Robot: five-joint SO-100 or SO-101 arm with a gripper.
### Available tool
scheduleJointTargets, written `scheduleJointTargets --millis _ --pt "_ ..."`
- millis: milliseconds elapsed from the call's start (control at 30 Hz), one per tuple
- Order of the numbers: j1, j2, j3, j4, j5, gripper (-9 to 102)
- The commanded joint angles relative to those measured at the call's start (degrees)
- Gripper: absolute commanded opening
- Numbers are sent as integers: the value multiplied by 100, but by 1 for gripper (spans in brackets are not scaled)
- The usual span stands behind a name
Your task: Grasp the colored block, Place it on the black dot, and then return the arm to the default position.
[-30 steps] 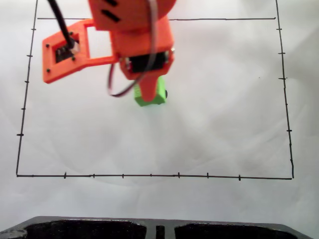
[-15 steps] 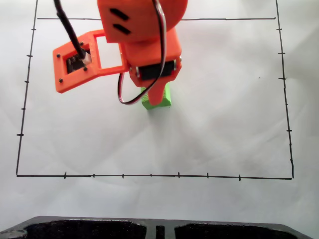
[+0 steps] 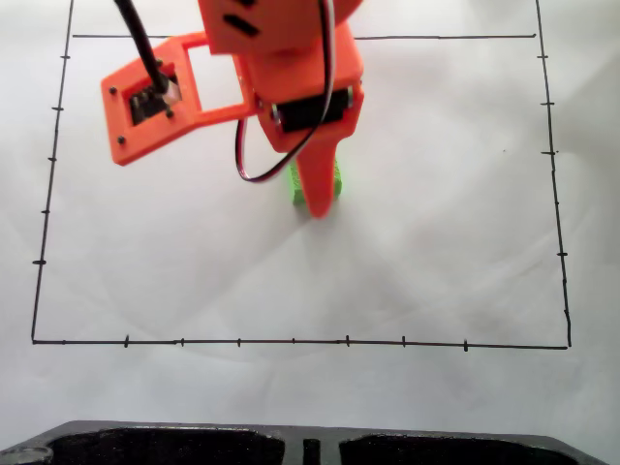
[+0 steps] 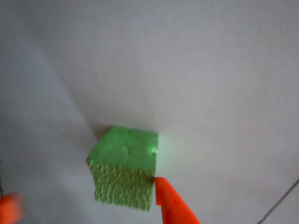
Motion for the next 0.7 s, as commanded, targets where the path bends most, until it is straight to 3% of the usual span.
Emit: scheduleJointTargets --millis 0,333,667 --pt "88 580 -167 229 -53 45" --pt "413 2953 -97 1292 -738 46" --pt "1477 5493 431 2232 -1318 33"
